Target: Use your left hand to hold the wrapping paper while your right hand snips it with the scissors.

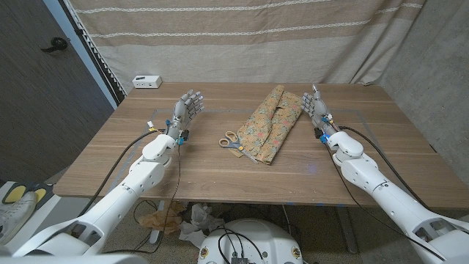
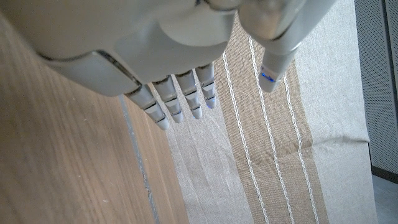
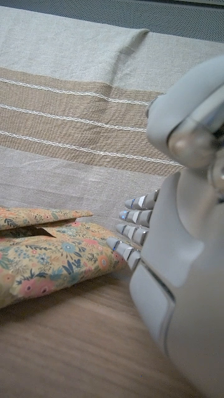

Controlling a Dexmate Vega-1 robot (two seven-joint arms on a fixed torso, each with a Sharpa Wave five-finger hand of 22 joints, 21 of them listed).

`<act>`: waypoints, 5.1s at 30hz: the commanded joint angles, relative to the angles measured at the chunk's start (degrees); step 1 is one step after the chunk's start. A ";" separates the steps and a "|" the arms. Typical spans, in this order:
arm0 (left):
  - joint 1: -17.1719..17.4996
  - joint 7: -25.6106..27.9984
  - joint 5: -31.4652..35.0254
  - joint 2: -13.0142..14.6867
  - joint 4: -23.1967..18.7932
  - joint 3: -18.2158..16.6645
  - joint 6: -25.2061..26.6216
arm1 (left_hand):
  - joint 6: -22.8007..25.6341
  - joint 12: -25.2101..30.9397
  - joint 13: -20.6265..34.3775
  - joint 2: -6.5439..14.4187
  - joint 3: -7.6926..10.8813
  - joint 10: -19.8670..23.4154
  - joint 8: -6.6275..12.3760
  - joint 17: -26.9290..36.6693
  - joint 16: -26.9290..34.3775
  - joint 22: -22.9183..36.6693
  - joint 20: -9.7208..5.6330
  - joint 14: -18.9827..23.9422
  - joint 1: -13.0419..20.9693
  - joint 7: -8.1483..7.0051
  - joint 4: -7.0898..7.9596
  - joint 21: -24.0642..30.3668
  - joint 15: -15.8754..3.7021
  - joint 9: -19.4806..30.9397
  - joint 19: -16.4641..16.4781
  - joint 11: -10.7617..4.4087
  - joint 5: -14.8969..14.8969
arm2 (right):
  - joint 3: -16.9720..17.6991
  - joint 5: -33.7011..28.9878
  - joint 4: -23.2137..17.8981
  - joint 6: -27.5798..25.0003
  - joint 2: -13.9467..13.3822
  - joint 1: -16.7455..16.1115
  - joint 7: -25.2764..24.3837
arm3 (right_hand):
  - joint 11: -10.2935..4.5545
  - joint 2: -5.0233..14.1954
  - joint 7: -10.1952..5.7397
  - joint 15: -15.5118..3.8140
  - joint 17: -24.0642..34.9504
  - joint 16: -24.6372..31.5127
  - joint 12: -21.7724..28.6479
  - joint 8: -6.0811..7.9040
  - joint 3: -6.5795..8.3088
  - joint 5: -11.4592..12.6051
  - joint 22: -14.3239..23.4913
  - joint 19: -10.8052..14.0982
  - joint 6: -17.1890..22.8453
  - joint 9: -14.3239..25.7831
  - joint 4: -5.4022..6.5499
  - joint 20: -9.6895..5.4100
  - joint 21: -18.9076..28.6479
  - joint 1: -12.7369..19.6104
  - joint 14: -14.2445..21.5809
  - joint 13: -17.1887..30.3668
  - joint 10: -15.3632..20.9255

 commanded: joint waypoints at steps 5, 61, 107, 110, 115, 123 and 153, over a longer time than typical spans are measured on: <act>1.72 0.75 0.40 0.26 -1.47 -0.36 -1.70 | 0.64 0.06 0.09 -0.43 0.38 0.56 0.27 0.12 0.45 0.21 0.06 0.37 0.10 -0.07 -0.18 0.04 -4.81 -0.12 0.45 -0.11 0.24 | -0.05 -0.11 -1.67 -1.80 -1.24 -0.66 -0.32 | -0.05 0.19 0.46 -0.19 0.10 0.41 0.29 0.27 -0.24 0.44 0.11 -0.39 0.12 0.27 -0.03 0.05 -0.08 0.43 0.34 0.08 0.67; -1.04 3.60 21.96 12.32 -11.99 1.91 -0.55 | 2.56 -2.60 0.58 -2.28 2.09 4.81 2.26 0.00 0.19 0.08 -2.99 -1.46 11.84 -0.16 -3.04 -4.50 -6.53 -3.06 1.53 -2.44 2.79 | 0.40 0.10 -5.53 -0.22 -5.22 -3.32 4.51 | 0.51 0.87 1.37 0.13 -0.30 -0.15 0.29 0.32 0.27 0.65 0.09 -0.57 0.96 0.15 -1.44 -2.45 -5.00 1.33 -2.13 -0.15 1.62; -2.98 0.31 37.13 23.40 -26.76 4.16 14.24 | 4.69 -2.54 0.91 -3.25 1.84 8.20 2.67 0.16 0.22 0.03 -2.37 -1.43 17.41 -1.57 -3.27 -6.43 -7.41 -3.05 0.61 -5.07 3.99 | 1.42 -2.19 -6.76 -0.36 -5.65 -3.62 -0.53 | -0.57 1.48 -0.44 -0.32 -0.34 -0.33 -0.55 -0.15 0.46 0.85 0.12 -1.45 0.08 0.11 -1.73 -2.56 -7.21 1.53 -4.58 -0.21 -1.37; -3.45 0.04 38.39 23.61 -27.11 4.58 14.85 | 4.76 -2.42 0.98 -3.23 1.84 8.56 2.68 0.17 0.21 0.03 -2.32 -1.49 17.73 -1.62 -3.29 -6.50 -7.45 -3.04 0.55 -5.17 4.07 | 1.62 -2.09 -7.02 -0.36 -5.75 -3.78 -0.70 | -0.51 1.49 -0.43 -0.33 -0.34 -0.29 -0.51 -0.12 0.46 0.85 0.12 -1.44 0.12 0.11 -1.73 -2.56 -7.28 1.53 -4.56 -0.21 -1.33; -5.14 -2.54 40.59 24.50 -27.37 5.86 15.15 | 4.99 -2.45 1.14 -3.16 1.91 8.62 2.74 0.19 0.19 0.02 -2.30 -1.58 18.62 -1.93 -3.35 -6.62 -7.59 -3.01 0.43 -5.61 4.27 | 1.82 -2.13 -7.30 -0.26 -5.86 -3.95 -0.92 | -0.60 1.52 -0.49 -0.30 -0.34 -0.22 -0.45 -0.10 0.45 0.84 0.12 -1.40 0.14 0.11 -1.74 -2.59 -7.39 1.52 -4.49 -0.20 -1.27; -5.59 -3.42 44.31 25.61 -28.92 6.62 16.72 | 6.33 -2.46 1.35 -3.26 1.86 8.79 3.22 0.20 0.10 0.01 -2.31 -1.96 19.72 -2.21 -3.36 -6.82 -7.57 -2.99 0.14 -5.66 4.52 | 1.73 -2.33 -7.77 -0.53 -5.86 -4.18 -1.35 | -0.68 1.54 -0.51 -0.30 -0.34 -0.15 -0.41 -0.07 0.44 0.83 0.13 -1.41 0.16 0.12 -1.76 -2.50 -7.55 1.50 -4.42 -0.20 -1.28; -8.06 -6.69 61.43 26.88 -34.54 10.33 20.78 | 8.93 -1.48 1.96 -3.54 1.15 12.17 3.85 0.25 0.23 -0.01 -2.59 -2.32 22.86 -3.55 -3.29 -6.97 -8.93 -2.99 -0.03 -5.72 5.25 | 2.40 -2.44 -8.46 -0.37 -6.12 -5.16 -2.51 | -0.79 1.63 -0.52 -0.37 -0.35 -0.02 -0.19 -0.02 0.42 0.80 0.15 -1.19 0.12 0.13 -1.84 -2.41 -8.15 1.47 -4.40 -0.20 -1.16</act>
